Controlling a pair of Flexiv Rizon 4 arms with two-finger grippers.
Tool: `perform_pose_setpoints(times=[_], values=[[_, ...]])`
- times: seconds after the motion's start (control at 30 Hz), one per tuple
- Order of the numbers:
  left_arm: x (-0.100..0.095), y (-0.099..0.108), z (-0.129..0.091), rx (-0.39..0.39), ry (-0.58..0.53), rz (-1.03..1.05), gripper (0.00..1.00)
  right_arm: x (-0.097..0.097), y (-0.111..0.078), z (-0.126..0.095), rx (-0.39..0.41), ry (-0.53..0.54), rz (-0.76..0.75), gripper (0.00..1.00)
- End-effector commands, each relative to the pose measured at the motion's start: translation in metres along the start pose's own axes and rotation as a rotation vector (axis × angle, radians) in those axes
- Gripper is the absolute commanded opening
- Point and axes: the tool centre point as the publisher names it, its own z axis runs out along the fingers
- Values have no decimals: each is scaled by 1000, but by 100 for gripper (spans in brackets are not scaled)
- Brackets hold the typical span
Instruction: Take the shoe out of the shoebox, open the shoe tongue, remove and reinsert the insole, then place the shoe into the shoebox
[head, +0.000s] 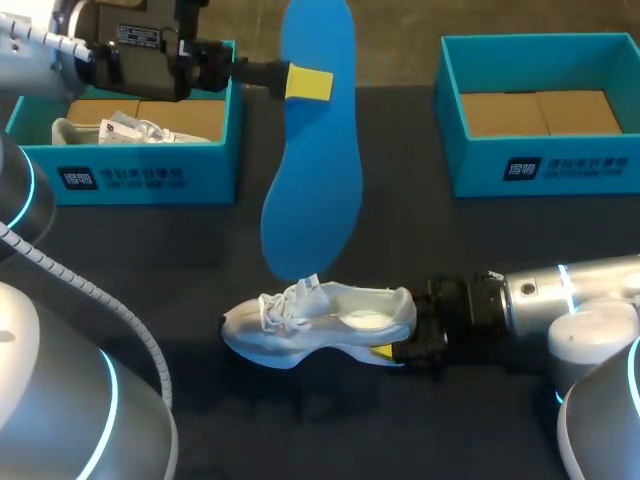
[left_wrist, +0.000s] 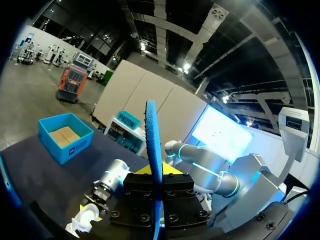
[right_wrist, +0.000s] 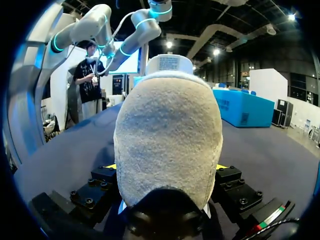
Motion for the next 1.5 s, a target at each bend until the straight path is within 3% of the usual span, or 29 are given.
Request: perform_pose_setpoints(times=[0.03, 0.07, 0.1, 0.57, 1.07, 1.5], values=[[-1, -1, 1, -3, 0, 0, 0, 0, 2, -1, 20, 10, 4, 35], [-1, -1, 1, -3, 0, 0, 0, 1, 3, -2, 19, 10, 4, 89], [-1, -1, 1, -3, 0, 0, 0, 1, 3, -2, 18, 11, 4, 100], [-1, -1, 1, -3, 0, 0, 0, -2, 6, -24, 67, -1, -12, 100], [-1, -1, 1, -3, 0, 0, 0, -6, 12, -60, 421, -38, -14, 100], [-1, -1, 1, -3, 0, 0, 0, -1, 21, -70, 729, -1, -92, 100]])
